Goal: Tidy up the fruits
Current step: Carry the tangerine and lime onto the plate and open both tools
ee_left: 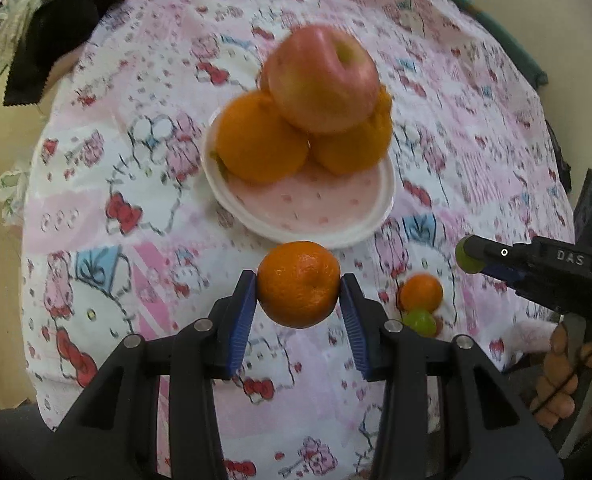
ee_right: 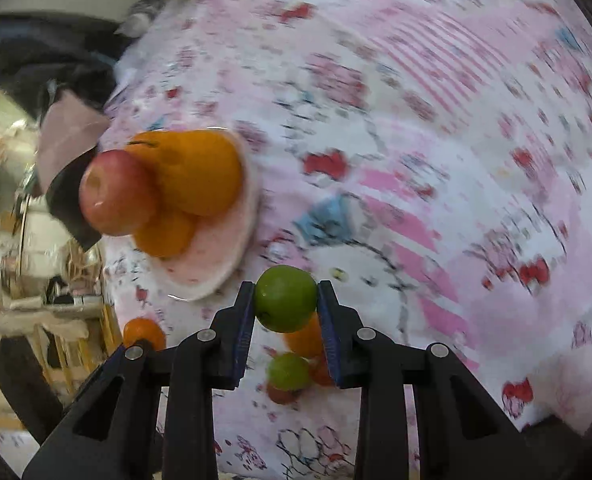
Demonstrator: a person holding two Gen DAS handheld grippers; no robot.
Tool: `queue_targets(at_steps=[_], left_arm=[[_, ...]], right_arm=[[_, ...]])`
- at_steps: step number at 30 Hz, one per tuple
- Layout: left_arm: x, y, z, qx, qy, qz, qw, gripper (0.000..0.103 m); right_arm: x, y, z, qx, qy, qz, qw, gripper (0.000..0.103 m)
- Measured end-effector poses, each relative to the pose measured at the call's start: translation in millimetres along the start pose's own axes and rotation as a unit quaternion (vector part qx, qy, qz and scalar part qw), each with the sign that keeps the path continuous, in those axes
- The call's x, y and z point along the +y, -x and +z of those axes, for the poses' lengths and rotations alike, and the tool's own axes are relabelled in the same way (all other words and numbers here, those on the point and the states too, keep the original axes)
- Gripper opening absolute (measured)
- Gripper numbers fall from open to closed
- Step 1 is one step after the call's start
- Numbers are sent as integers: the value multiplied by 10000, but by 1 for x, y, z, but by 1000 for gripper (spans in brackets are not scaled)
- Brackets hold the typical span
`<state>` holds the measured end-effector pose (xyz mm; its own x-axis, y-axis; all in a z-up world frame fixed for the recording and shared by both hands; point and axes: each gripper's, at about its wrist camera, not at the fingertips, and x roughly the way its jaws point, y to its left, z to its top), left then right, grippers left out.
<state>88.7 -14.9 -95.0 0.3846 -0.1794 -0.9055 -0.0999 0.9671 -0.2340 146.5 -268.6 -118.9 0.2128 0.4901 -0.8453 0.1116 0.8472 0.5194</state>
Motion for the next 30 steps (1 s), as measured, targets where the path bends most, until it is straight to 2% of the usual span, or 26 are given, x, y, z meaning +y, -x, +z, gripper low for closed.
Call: queue_targets(at_steps=[8, 15, 20, 30], left_arm=[[2, -22, 24, -3, 22, 102, 9999, 38], [-5, -49, 35, -67, -326, 383, 9987, 38], [-5, -62, 44, -42, -353, 443, 9984, 38], [-5, -76, 45, 37, -397, 521, 9978, 39]], right_arm=[[49, -31, 19, 157, 694, 166, 9973, 33], [72, -61, 31, 312, 1043, 126, 9940, 33], [77, -80, 34, 401, 1201, 0, 9920, 33], [72, -96, 37, 547, 1092, -274, 9921, 33]])
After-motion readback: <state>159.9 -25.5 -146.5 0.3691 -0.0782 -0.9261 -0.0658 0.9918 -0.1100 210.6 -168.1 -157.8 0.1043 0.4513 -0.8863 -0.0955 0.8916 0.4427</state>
